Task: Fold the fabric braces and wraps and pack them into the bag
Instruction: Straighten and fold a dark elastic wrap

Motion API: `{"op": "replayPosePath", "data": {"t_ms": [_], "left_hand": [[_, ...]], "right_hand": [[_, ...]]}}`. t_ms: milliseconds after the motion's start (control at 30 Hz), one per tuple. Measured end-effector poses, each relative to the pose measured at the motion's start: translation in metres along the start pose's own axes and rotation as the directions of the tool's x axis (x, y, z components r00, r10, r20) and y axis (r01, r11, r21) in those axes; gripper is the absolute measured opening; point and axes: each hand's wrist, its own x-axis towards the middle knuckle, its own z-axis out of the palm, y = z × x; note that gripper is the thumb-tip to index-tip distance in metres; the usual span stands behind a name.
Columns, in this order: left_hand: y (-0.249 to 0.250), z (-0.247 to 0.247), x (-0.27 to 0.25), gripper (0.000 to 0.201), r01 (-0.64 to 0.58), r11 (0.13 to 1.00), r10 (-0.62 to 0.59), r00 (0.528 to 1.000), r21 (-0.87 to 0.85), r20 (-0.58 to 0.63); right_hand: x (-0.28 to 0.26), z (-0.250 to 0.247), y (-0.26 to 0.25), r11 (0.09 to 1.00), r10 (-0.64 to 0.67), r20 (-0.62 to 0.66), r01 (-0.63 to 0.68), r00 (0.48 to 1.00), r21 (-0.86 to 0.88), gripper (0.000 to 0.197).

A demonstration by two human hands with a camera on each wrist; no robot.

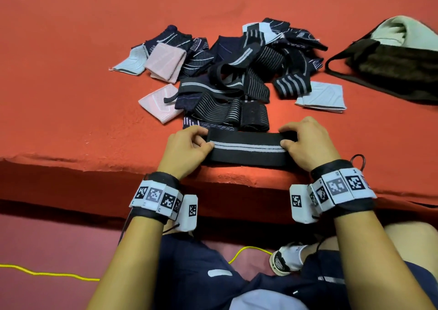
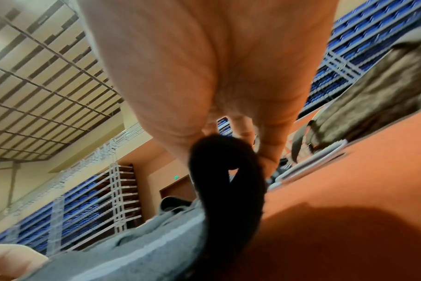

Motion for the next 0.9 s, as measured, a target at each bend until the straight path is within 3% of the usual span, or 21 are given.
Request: {"op": "replayPosePath", "data": {"t_ms": [300, 433, 500, 600, 667, 767, 900], "left_hand": [[0.049, 0.055, 0.003, 0.022, -0.085, 0.996, 0.091, 0.975, -0.039, 0.203], [0.061, 0.063, 0.004, 0.052, -0.086, 0.994, 0.102, 0.962, -0.073, 0.252], [0.061, 0.062, 0.004, 0.055, -0.093, 0.994, 0.106, 0.964, -0.065, 0.243], [0.057, 0.06, 0.002, 0.039, -0.077, 0.994, 0.092, 0.972, -0.08, 0.215], [0.054, 0.06, 0.0, 0.033, -0.076, 0.992, 0.094, 0.977, -0.097, 0.191], [0.054, 0.058, -0.003, 0.029, -0.108, 0.99, 0.12, 0.982, -0.086, 0.148], [0.05, 0.053, -0.002, 0.025, -0.127, 0.991, 0.13, 0.987, -0.041, 0.097]], "right_hand": [[-0.007, -0.035, 0.06, 0.985, 0.163, -0.071, -0.167, 0.984, -0.045, 0.034], [-0.007, -0.04, 0.071, 0.979, 0.191, -0.093, -0.196, 0.977, -0.048, 0.035], [-0.007, -0.038, 0.069, 0.982, 0.172, -0.11, -0.179, 0.979, -0.059, 0.034], [-0.008, -0.031, 0.053, 0.991, 0.06, -0.143, -0.077, 0.988, -0.111, 0.03], [-0.009, -0.023, 0.034, 0.992, -0.032, -0.095, 0.02, 0.995, -0.127, 0.026], [-0.012, -0.006, 0.001, 0.982, -0.142, 0.09, 0.152, 0.986, -0.111, 0.025], [-0.018, 0.018, -0.024, 0.976, -0.168, 0.239, 0.195, 0.956, -0.093, 0.049]]}}
